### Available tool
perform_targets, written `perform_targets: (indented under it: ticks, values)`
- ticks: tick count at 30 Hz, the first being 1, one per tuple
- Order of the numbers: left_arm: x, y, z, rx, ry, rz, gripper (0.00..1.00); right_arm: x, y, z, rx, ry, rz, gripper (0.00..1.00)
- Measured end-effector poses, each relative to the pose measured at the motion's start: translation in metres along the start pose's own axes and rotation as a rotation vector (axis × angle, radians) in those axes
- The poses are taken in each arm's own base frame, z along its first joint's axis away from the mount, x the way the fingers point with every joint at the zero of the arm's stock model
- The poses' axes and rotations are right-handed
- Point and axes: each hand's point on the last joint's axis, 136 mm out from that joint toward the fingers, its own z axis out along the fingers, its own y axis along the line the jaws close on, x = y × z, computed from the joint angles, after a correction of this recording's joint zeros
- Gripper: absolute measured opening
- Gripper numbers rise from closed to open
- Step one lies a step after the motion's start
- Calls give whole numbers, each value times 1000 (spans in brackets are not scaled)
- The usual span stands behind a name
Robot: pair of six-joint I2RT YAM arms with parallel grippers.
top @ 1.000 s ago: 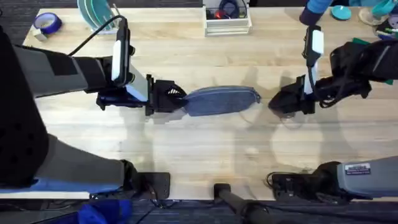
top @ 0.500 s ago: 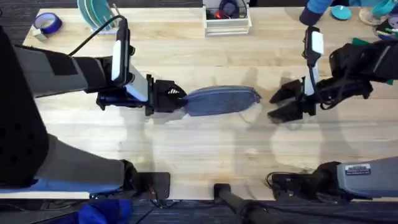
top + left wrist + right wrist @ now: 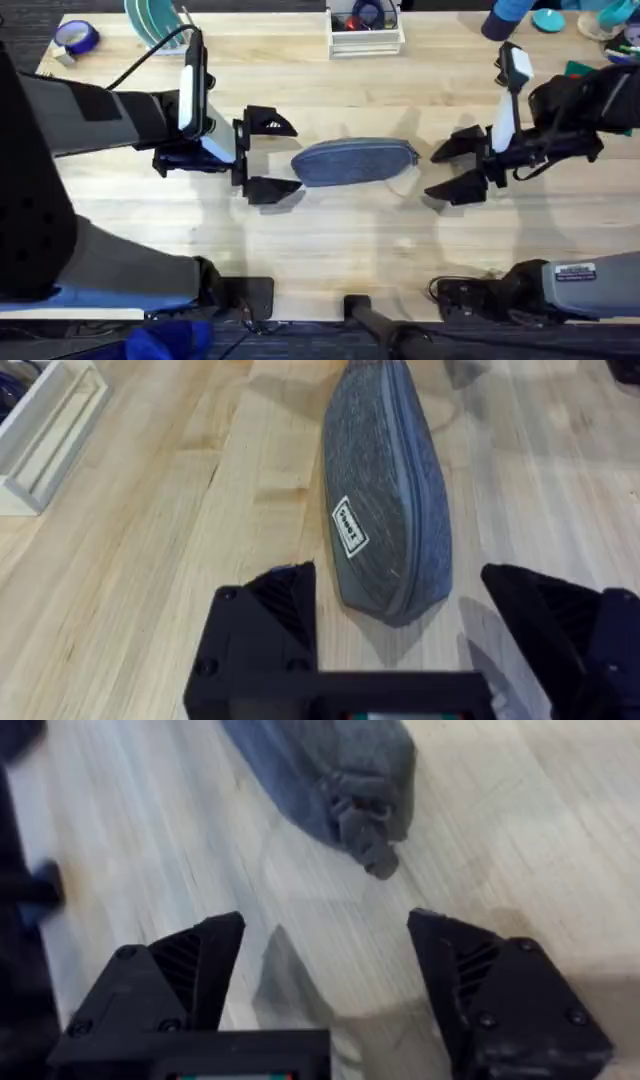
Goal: Unzip the bag, pick up the pens from the table one at a time and place them inside, then zip the bag closed.
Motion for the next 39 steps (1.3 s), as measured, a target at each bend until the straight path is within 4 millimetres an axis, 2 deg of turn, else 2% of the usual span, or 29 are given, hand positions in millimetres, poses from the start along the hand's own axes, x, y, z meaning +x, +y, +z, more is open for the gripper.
perform_targets:
  ticks: [10,14,17,22,35,39]
  values:
    - [-2,2,0,-6,-14,5,994,-28,8,-2,-69,-156,247,998]
    - [-11,-5,-6,14,-37,-167,994,-28,5,-5,-65,-137,363,998]
    - [-22,2,-17,12,-33,-280,995,-27,0,-7,-37,-105,415,998]
    - [-31,16,-29,12,22,-321,998,-31,2,-16,45,-56,427,998]
    - [-25,22,-39,11,165,-452,999,-45,17,-54,360,2,430,998]
    - [-32,26,-51,-49,251,-485,999,-50,28,-65,421,-15,425,998]
